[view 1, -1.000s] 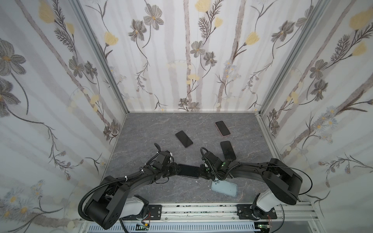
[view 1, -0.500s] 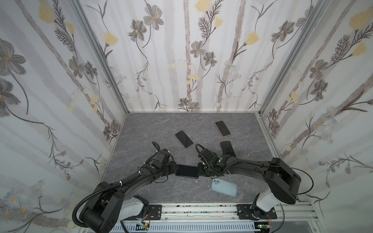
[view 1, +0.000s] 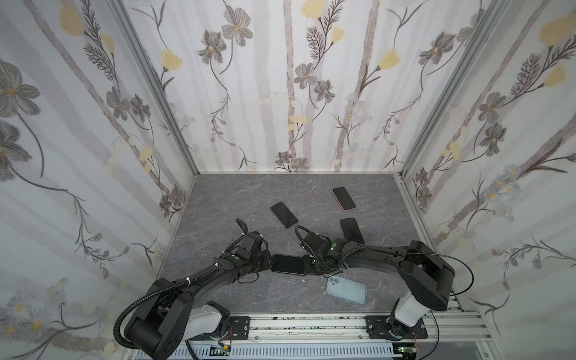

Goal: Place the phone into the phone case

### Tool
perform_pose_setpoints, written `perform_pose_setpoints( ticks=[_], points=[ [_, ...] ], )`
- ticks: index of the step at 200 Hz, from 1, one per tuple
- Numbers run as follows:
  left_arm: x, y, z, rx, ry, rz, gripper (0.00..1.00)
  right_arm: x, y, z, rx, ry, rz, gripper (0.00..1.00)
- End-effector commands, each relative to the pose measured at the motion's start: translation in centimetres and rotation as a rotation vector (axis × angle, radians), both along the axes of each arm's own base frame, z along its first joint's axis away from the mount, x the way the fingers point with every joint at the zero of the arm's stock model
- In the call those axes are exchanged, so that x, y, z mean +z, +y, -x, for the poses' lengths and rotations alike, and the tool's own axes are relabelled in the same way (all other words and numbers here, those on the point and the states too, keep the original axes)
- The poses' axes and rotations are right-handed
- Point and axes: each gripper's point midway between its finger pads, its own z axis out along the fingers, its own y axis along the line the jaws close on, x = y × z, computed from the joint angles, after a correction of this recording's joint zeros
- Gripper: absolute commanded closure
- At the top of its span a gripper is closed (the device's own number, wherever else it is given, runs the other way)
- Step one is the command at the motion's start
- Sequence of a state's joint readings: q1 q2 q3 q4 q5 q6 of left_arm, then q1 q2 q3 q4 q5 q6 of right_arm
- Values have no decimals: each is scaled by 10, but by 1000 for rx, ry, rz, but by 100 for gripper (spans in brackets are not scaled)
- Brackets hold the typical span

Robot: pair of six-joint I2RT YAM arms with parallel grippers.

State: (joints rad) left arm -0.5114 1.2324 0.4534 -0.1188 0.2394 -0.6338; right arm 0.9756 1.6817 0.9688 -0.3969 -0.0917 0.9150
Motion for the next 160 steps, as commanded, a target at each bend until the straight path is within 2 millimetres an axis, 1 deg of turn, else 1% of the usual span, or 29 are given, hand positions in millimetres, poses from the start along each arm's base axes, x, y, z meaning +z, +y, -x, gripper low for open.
perform_pose_setpoints(
  ticks=[1,34,93,99,135,160],
  points=[
    [-3,1,2,-10,9,-6,69,-5,-3,-2,-5,-4,28,94],
    [-7,3,4,-3,14,-16,69,-12,-12,1,-11,4,76,94],
    [-9,2,4,-4,16,-11,69,-32,-19,13,12,41,128,94],
    [-16,3,6,-3,37,-22,69,-35,-20,14,13,45,135,94],
    [-22,3,9,-6,58,-24,69,-52,-24,21,28,81,167,94],
    [-22,3,9,-7,58,-26,69,-54,-23,23,36,89,166,93]
  ],
)
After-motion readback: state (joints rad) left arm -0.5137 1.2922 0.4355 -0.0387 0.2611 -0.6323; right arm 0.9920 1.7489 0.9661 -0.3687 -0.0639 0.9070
